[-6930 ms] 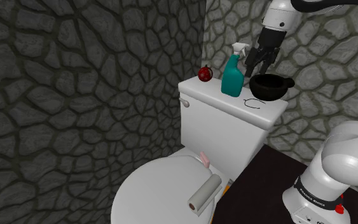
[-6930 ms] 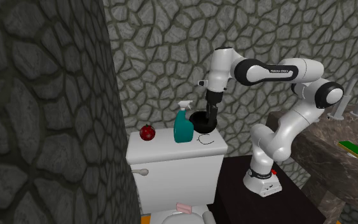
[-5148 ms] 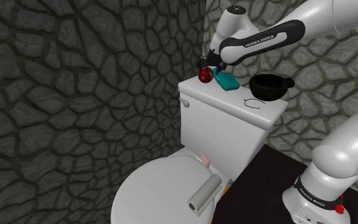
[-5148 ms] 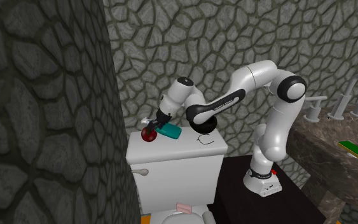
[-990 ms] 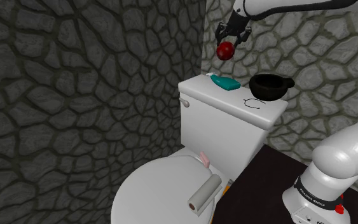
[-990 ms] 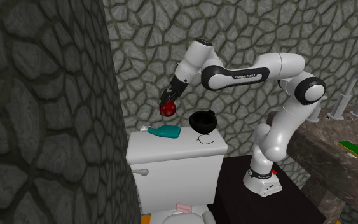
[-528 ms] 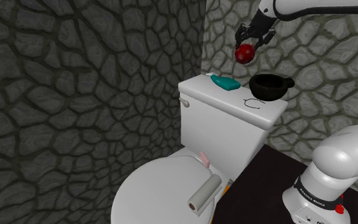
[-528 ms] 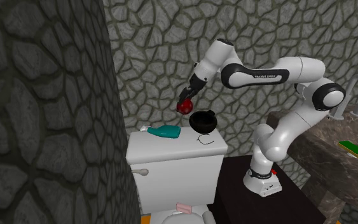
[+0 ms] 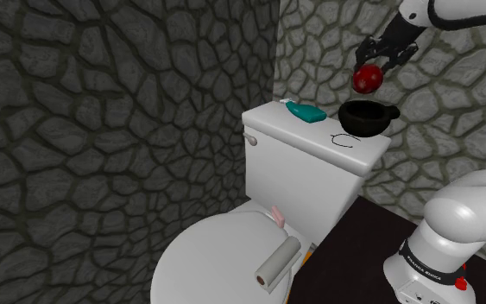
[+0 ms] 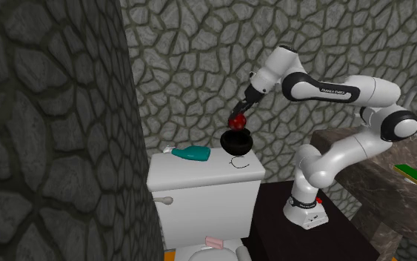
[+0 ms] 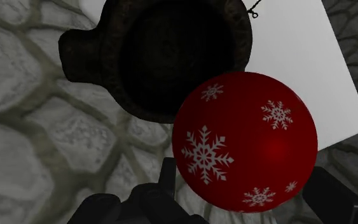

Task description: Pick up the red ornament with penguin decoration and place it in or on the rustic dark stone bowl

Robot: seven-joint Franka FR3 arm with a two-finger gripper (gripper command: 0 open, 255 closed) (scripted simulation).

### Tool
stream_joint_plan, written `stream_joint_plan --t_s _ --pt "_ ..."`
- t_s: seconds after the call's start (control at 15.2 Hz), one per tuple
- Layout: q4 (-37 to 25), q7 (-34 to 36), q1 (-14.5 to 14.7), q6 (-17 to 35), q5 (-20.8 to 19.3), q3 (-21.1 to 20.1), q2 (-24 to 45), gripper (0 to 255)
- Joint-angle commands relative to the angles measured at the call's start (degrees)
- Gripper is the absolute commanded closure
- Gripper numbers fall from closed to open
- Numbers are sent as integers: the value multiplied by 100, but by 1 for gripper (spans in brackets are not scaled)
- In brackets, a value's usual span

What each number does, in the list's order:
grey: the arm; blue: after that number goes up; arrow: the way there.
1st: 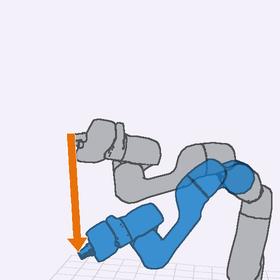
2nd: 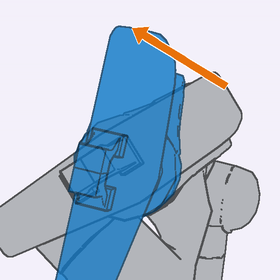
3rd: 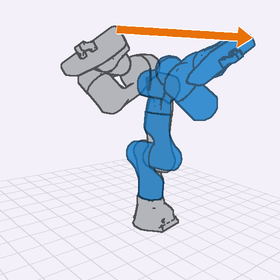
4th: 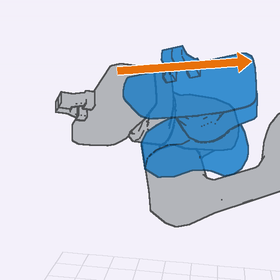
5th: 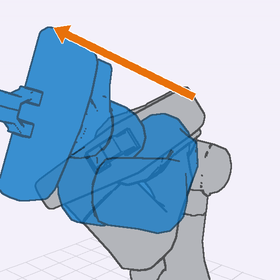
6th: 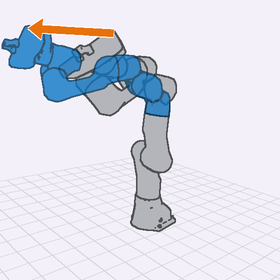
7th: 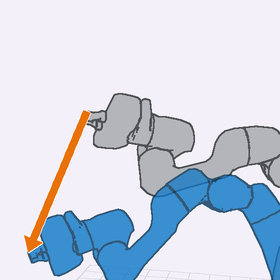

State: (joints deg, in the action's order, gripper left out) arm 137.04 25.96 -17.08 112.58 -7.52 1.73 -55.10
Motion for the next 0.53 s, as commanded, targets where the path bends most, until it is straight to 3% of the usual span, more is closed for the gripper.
stream_joint_plan --t_s 0.0,0.13,0.46 --pt "168 -180 -36 -230 -56 161 -415 255" --pt "299 -331 -79 -482 -114 290 -814 255" --pt "782 -310 -100 -206 -147 315 -1020 255"
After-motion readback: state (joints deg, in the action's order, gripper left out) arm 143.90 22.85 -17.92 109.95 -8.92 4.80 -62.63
